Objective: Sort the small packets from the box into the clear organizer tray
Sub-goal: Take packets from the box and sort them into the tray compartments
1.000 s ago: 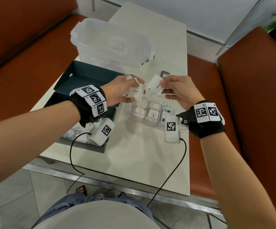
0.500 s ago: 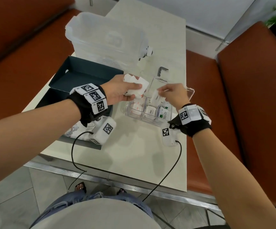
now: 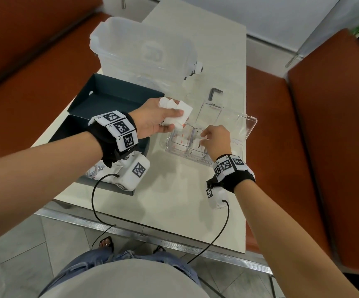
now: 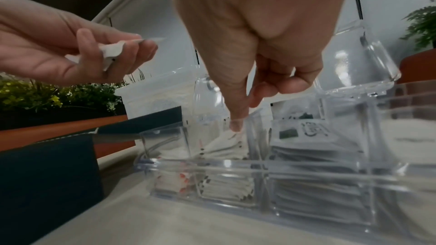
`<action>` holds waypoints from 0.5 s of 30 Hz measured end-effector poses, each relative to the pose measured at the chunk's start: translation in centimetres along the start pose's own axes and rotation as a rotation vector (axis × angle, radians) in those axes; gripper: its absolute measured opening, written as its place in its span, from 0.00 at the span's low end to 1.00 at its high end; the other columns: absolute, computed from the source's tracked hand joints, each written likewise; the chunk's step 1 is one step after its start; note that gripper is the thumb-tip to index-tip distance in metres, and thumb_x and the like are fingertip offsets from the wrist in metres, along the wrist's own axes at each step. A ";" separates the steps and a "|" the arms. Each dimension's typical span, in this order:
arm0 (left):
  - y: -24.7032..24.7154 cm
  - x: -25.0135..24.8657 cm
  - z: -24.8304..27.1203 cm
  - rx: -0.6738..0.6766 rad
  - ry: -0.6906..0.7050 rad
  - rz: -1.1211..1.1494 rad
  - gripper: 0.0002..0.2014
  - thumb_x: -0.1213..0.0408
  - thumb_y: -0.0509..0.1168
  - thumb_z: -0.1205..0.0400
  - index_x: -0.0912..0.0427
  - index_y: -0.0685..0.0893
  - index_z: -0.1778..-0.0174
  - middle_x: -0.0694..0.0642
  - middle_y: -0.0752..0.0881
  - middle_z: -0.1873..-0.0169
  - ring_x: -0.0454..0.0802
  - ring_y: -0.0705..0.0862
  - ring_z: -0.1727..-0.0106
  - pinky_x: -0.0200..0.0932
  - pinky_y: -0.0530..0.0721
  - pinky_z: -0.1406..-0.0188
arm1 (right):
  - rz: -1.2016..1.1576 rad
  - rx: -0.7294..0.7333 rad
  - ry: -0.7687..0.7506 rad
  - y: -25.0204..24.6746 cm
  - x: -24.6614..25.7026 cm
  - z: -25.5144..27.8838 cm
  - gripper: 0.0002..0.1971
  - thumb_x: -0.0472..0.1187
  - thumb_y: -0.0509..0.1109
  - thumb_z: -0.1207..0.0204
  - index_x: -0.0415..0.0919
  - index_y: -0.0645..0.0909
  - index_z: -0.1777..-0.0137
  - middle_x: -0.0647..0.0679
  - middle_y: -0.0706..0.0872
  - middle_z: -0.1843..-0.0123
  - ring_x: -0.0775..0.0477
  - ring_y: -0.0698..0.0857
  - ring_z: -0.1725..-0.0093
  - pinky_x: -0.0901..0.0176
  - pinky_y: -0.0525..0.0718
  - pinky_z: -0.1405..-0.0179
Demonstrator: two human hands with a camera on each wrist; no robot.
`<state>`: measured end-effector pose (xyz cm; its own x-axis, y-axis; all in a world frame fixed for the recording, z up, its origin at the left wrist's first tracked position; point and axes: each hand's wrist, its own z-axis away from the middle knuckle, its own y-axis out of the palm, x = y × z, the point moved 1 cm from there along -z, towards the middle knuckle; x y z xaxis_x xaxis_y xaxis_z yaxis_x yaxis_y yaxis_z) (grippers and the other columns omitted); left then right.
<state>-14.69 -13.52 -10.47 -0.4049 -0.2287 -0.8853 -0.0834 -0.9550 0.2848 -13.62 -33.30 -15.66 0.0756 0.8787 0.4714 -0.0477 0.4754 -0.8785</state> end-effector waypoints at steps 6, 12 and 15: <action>0.1 -0.2 -0.1 -0.007 -0.003 0.025 0.12 0.71 0.70 0.20 0.56 0.81 0.42 0.62 0.87 0.45 0.53 0.89 0.54 0.35 0.84 0.72 | 0.299 0.036 -0.061 -0.3 0.3 0.3 0.03 0.39 0.74 0.27 0.49 0.87 0.57 0.51 0.89 0.52 0.43 0.81 0.44 0.46 0.67 0.40; 1.1 -0.1 -0.1 0.003 -0.019 0.030 0.16 0.70 0.71 0.20 0.57 0.80 0.38 0.64 0.86 0.39 0.61 0.87 0.41 0.36 0.84 0.72 | 0.419 0.072 -0.123 -0.3 0.8 0.7 0.09 0.37 0.67 0.24 0.49 0.87 0.55 0.51 0.89 0.52 0.43 0.83 0.46 0.47 0.66 0.39; 1.5 -0.1 -0.2 -0.002 -0.002 0.018 0.13 0.71 0.73 0.22 0.56 0.83 0.43 0.62 0.87 0.43 0.56 0.87 0.48 0.36 0.84 0.72 | 0.255 0.013 -0.161 -2.3 1.0 0.7 0.08 0.37 0.67 0.21 0.46 0.88 0.54 0.51 0.90 0.52 0.44 0.84 0.48 0.48 0.72 0.38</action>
<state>-14.61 -14.99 -10.05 -0.4084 -0.2456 -0.8791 -0.0742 -0.9510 0.3001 -14.14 -33.44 -13.13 -0.0990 0.9651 0.2425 -0.0581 0.2377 -0.9696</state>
